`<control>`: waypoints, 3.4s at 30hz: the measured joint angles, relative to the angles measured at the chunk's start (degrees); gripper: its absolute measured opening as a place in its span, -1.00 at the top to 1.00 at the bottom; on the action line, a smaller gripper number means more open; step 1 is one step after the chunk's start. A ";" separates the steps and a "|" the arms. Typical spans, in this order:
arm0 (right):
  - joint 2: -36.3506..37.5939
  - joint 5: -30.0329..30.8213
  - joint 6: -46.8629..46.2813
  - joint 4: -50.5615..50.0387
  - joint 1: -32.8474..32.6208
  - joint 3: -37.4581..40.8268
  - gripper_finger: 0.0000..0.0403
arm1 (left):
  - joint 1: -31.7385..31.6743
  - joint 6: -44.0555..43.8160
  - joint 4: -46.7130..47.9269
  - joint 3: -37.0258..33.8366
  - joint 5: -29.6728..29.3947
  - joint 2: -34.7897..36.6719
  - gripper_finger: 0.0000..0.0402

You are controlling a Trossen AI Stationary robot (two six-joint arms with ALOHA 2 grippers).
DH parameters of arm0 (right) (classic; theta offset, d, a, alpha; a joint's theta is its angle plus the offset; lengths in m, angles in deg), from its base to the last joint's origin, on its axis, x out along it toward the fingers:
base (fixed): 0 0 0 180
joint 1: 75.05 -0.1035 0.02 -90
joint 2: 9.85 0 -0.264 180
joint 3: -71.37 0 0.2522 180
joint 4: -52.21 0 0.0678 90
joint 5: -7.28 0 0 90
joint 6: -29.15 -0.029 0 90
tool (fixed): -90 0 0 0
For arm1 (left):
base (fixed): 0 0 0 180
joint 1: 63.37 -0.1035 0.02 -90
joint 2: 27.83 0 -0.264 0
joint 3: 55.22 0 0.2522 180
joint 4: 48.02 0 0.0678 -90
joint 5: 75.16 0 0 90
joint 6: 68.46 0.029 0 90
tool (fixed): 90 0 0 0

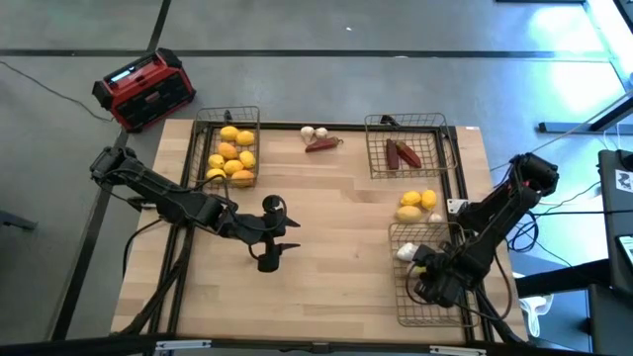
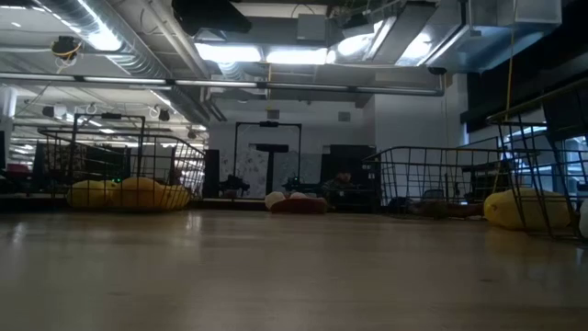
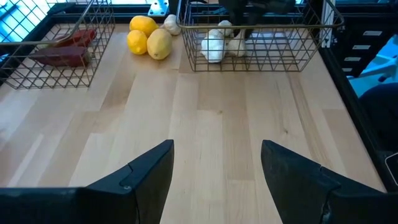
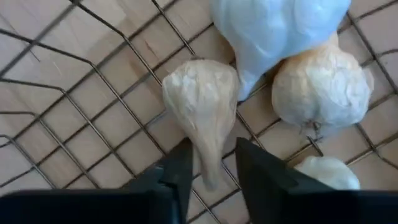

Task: Sort produce into baskets
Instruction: Put the white garlic into the bottom wire basket, then put the red chili pepper into the top right wire basket

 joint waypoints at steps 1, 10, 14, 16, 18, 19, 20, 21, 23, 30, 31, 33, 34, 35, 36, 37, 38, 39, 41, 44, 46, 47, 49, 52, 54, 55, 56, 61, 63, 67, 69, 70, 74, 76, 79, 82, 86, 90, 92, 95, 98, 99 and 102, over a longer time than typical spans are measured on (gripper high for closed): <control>0.04 -1.12 0.00 -0.04 0.24 -0.01 0.35 | 0.00 0.00 -0.01 0.00 0.00 0.00 -0.18; 2.91 -8.51 2.69 -8.70 2.92 -8.31 0.11 | 0.00 0.28 -0.19 0.00 0.00 0.00 -0.18; 5.57 -3.69 6.66 -11.42 5.95 -14.50 0.12 | 0.00 0.27 -0.39 0.00 0.00 0.00 -0.18; 6.17 0.86 10.98 -11.28 7.55 -17.27 0.12 | 0.00 0.31 -0.44 0.00 0.00 0.00 -0.18; 6.19 5.74 15.96 -11.17 9.23 -19.87 0.12 | 0.00 0.29 -0.44 0.00 0.00 0.00 -0.18; 6.14 8.42 18.56 -11.16 10.10 -21.06 0.12 | 0.00 0.27 -0.44 0.00 0.00 0.00 -0.18; 6.09 11.37 21.16 -10.87 10.96 -21.97 0.12 | 0.00 0.26 -0.44 0.00 0.02 0.00 -0.18; 6.08 14.30 23.85 -10.34 11.77 -22.62 0.12 | 0.00 0.25 -0.44 0.00 0.02 0.00 -0.18; 6.08 20.47 29.67 -8.36 13.69 -23.17 0.12 | 0.00 0.04 -0.44 0.00 0.02 0.00 -0.18; 6.01 29.87 46.74 -0.12 22.71 -23.32 0.12 | 0.00 -0.90 -0.84 0.00 0.02 0.00 -0.18; 5.98 29.61 48.90 0.75 24.38 -23.31 0.11 | 0.01 -0.91 -0.87 0.00 0.02 0.00 -0.18; 5.82 28.37 53.03 3.03 27.61 -23.32 0.06 | -0.01 -0.94 -0.87 0.00 0.02 0.00 -0.18; 5.60 27.67 54.92 4.41 29.43 -23.32 0.02 | -0.15 -0.94 -0.87 0.00 0.02 0.00 -0.18; 5.34 26.55 56.78 5.69 31.02 -23.30 -0.04 | -0.26 -1.03 -0.87 0.00 0.02 0.00 -0.18; 4.89 25.24 58.73 7.01 32.63 -23.32 -0.11 | -0.32 -1.28 -0.86 -0.02 0.02 0.00 -0.18; 4.41 24.32 60.38 8.39 34.25 -23.32 -0.19 | -0.33 -1.46 -0.92 -0.07 0.02 0.00 -0.18; 3.81 23.44 61.89 9.74 35.68 -23.31 -0.27 | -0.33 -1.51 -0.93 -0.13 0.02 0.00 -0.18; 3.21 22.61 63.43 10.85 37.17 -23.32 -0.35 | -0.33 -1.50 -0.89 -0.17 0.02 0.00 -0.18; 1.79 22.05 67.16 12.63 40.00 -23.32 -0.49 | -0.33 -1.51 -0.94 -0.17 0.02 0.00 -0.18; -0.37 22.74 74.53 15.48 43.38 -23.32 -0.65 | -0.33 -1.54 -1.37 -0.17 0.02 0.00 -0.18; -1.99 22.94 79.81 18.37 45.59 -23.30 -0.71 | -0.33 -1.66 -1.51 -0.17 0.00 0.00 -0.18; -2.83 22.96 82.00 19.59 46.62 -23.32 -0.73 | -0.33 -1.66 -1.53 -0.17 0.00 0.00 -0.18; -4.37 22.94 85.82 22.22 48.51 -23.32 -0.74 | -0.33 -1.66 -1.54 -0.17 0.01 0.00 -0.18; -6.75 22.92 90.41 25.28 51.10 -23.30 -0.72 | -0.31 -2.50 -1.73 -0.17 -1.07 0.00 -0.18; -8.27 22.92 93.02 26.63 52.66 -23.32 -0.70 | -0.33 -3.02 -1.73 -0.17 -1.97 0.00 -0.18; -8.98 22.89 94.04 27.08 53.48 -23.32 -0.69 | -0.33 -3.04 -1.73 -0.17 -2.31 0.00 -0.18; -9.75 22.46 95.18 27.60 54.33 -23.32 -0.68 | -0.33 -3.06 -1.73 -0.17 -2.51 0.00 -0.18; -13.73 18.21 99.23 30.07 58.98 -23.30 -0.63 | -0.33 -3.04 -1.73 -0.17 -3.74 0.00 -0.18; -15.48 16.53 100.45 31.32 60.80 -23.31 -0.61 | -0.47 -3.02 -1.73 -0.17 -3.78 0.00 -0.18; -18.90 14.19 103.73 33.24 64.52 -23.30 -0.58 | -1.14 -3.05 -1.70 -0.17 -3.93 0.00 -0.18; -20.39 13.20 105.32 33.99 66.42 -23.30 -0.56 | -1.54 -2.99 -1.70 -0.17 -3.93 0.00 -0.18; -21.09 12.60 105.88 34.33 67.38 -23.30 -0.55 | -1.74 -2.99 -1.70 -0.17 -3.93 0.00 -0.18; -23.40 9.11 106.79 35.76 71.32 -23.48 -0.51 | -2.62 -2.97 -1.70 -0.17 -3.93 0.00 -0.18; -24.71 7.67 106.76 34.52 73.11 -24.84 -0.49 | -2.97 -2.97 -1.66 -0.15 -3.93 0.00 -0.18; -26.76 5.53 106.71 31.60 75.00 -28.71 -0.45 | -3.28 -2.70 -1.36 -0.17 -3.93 0.00 -0.18; -29.29 4.47 107.54 28.37 76.43 -33.78 -0.43 | -3.39 -2.49 -1.35 -0.15 -3.93 0.00 -0.18; -33.07 3.78 109.60 24.27 78.63 -40.58 -0.41 | -3.54 -2.34 -1.25 -0.15 -3.91 0.00 -0.18; -36.57 0.65 109.64 19.14 81.60 -46.12 -0.41 | -3.54 -2.36 -1.25 -0.15 -3.91 0.00 -0.18; -37.98 -1.03 109.31 16.97 82.92 -47.86 -0.41 | -3.54 -2.33 -1.24 -0.15 -3.91 0.00 -0.18; -39.45 -3.96 109.10 16.16 84.27 -48.59 -0.41 | -3.54 -2.32 -1.20 -0.15 -3.91 0.00 -0.18; -40.44 -5.53 109.07 16.11 85.41 -48.59 -0.41 | -3.54 -2.28 -1.18 -0.15 -3.91 0.00 -0.18; -40.80 -6.16 109.09 16.01 85.71 -48.59 -0.41 | -3.54 -2.11 -1.18 -0.15 -3.91 0.00 -0.18; -41.86 -7.35 109.40 16.19 86.58 -48.59 -0.41 | -3.54 -2.10 -1.15 -0.15 -3.91 0.00 -0.18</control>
